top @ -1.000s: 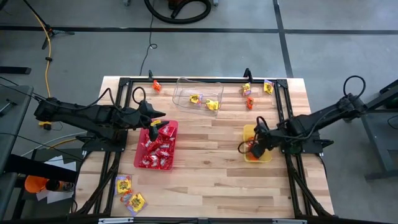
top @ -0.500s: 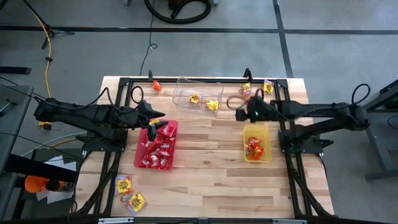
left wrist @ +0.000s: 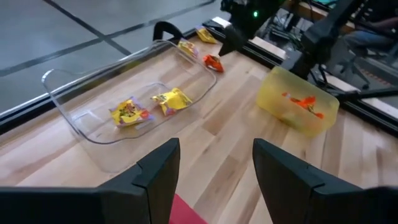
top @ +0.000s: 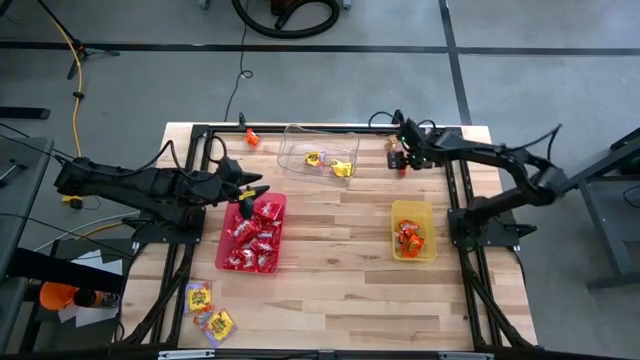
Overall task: Sort candy
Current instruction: Put the orange candy into the yellow bin
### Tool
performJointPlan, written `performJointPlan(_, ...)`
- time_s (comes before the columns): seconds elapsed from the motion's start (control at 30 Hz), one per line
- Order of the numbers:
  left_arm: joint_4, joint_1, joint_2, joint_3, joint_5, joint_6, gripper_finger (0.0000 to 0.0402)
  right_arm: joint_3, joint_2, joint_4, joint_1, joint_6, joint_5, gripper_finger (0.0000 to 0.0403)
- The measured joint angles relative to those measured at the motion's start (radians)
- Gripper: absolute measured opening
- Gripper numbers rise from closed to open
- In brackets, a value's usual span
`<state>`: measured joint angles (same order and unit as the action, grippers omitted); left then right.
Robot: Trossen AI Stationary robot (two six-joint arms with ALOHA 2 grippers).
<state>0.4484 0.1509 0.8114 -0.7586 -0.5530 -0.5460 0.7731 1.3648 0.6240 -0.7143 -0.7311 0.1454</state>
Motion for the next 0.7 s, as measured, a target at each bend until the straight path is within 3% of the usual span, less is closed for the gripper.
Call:
performJointPlan(0.2, -0.003, 0.000, 0.000, 0.000, -0.024, -0.014, 0.0190, 0.000, 0.108, -0.049, -0.058, 0.058, -0.078, 0.0245)
performJointPlan(0.47, -0.002, 0.000, 0.000, 0.000, -0.043, -0.029, 0.0190, 0.000, 0.217, -0.135, -0.056, 0.063, -0.078, 0.0231)
performJointPlan(0.57, -0.002, 0.000, 0.000, 0.000, -0.040, -0.029, 0.0190, 0.001, 0.233, -0.133, -0.051, 0.082, -0.065, 0.0188)
performJointPlan(0.7, 0.001, 0.000, -0.016, 0.000, 0.007, -0.028, 0.0190, 0.000, 0.208, -0.118, -0.033, 0.112, -0.076, 0.0086)
